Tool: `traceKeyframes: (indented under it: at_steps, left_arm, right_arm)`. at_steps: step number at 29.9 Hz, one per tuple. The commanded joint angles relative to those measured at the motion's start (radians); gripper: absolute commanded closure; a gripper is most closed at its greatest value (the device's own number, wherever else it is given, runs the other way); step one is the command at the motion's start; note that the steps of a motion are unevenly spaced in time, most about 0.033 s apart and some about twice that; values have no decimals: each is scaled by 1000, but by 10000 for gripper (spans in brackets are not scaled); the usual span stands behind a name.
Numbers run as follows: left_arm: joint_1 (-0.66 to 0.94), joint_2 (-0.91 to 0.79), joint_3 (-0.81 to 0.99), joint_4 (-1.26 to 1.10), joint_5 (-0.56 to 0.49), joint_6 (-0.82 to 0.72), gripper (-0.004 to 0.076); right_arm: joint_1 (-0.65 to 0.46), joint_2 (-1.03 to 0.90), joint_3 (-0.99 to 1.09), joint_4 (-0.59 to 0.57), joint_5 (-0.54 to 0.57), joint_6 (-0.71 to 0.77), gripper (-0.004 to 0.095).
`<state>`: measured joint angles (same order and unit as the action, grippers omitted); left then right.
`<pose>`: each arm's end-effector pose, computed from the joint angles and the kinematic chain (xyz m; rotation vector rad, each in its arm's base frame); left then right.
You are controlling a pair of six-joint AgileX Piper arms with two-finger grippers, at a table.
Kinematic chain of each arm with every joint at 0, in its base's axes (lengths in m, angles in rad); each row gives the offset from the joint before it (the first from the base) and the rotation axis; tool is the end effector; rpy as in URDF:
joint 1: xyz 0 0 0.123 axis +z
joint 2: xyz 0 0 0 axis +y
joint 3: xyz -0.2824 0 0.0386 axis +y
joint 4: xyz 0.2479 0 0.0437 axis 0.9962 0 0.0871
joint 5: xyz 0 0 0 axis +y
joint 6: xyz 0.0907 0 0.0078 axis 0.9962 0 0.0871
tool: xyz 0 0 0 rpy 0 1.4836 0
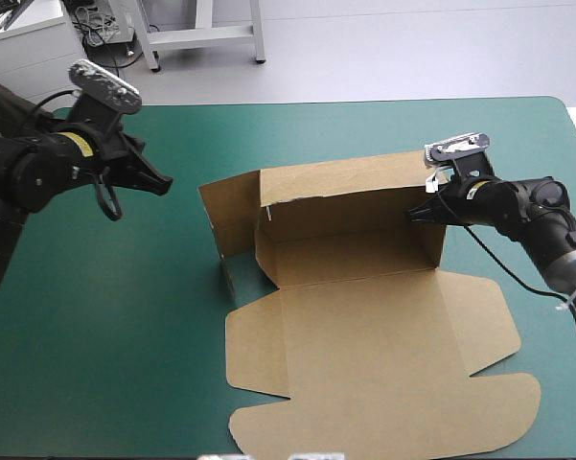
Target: Fold the box
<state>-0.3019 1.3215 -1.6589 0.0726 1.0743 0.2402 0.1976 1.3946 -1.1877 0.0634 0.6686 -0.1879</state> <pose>0.2495 -0.0716 0.4745 0.5971 2.1366 0.0559 0.2976 0.0632 0.3351 -0.4129 2.3222 0.0753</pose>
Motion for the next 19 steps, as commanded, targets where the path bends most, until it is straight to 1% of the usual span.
traceKeyframes:
  at_steps: [1,3,7,9,14,19]
  left_arm:
    - [118,-42,-30,-99,-8,0,730]
    - [184,-69,-5,-139,-16,-4,730]
    - [253,-145,89,-163,-27,-4,730]
    - [258,-201,169,-162,-46,-4,730]
    - [258,-356,378,-160,-147,-24,730]
    - [258,-472,514,-159,-157,-37,730]
  right_arm:
    - [-5,-30,-33,13,-37,-5,926]
    - [-5,-30,-33,20,-35,-5,926]
    - [-5,-30,-33,27,-35,-5,926]
    - [-5,-30,-33,27,-37,-7,926]
    - [-5,-30,-33,27,-35,-7,926]
    - [-5,-30,-35,28,-29,-7,926]
